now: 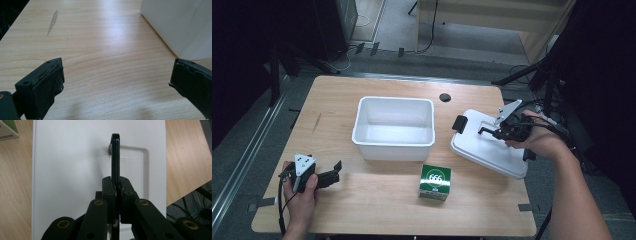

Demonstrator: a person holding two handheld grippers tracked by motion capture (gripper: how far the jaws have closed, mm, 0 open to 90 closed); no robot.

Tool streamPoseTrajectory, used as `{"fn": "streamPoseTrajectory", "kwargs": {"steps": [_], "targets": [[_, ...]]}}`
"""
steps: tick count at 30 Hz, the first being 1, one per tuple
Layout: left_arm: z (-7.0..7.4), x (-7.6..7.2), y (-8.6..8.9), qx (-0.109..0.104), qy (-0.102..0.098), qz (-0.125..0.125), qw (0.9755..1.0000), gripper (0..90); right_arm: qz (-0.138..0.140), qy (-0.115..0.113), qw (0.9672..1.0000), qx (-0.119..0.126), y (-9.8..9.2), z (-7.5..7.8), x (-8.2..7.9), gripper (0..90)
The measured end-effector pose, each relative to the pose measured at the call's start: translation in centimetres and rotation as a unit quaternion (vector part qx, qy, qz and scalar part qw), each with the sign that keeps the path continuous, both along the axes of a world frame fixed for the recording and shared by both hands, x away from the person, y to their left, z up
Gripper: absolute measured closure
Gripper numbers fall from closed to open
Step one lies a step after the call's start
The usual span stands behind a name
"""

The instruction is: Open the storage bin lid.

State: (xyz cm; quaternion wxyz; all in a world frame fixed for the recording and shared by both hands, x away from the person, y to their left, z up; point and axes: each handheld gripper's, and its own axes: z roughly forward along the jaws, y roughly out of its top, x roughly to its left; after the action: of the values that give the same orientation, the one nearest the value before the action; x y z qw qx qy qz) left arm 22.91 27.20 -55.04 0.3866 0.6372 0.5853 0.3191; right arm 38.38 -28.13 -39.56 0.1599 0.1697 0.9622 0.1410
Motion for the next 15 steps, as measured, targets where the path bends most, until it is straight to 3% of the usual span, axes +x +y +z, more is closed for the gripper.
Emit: {"fn": "streamPoseTrajectory", "kwargs": {"steps": [15], "targets": [[0.0,0.0,-0.1,0.003,-0.003,0.002,1.0000,0.0,-0.021,0.011,0.9997,0.003,-0.3,-4.4,0.8,86.1]]}}
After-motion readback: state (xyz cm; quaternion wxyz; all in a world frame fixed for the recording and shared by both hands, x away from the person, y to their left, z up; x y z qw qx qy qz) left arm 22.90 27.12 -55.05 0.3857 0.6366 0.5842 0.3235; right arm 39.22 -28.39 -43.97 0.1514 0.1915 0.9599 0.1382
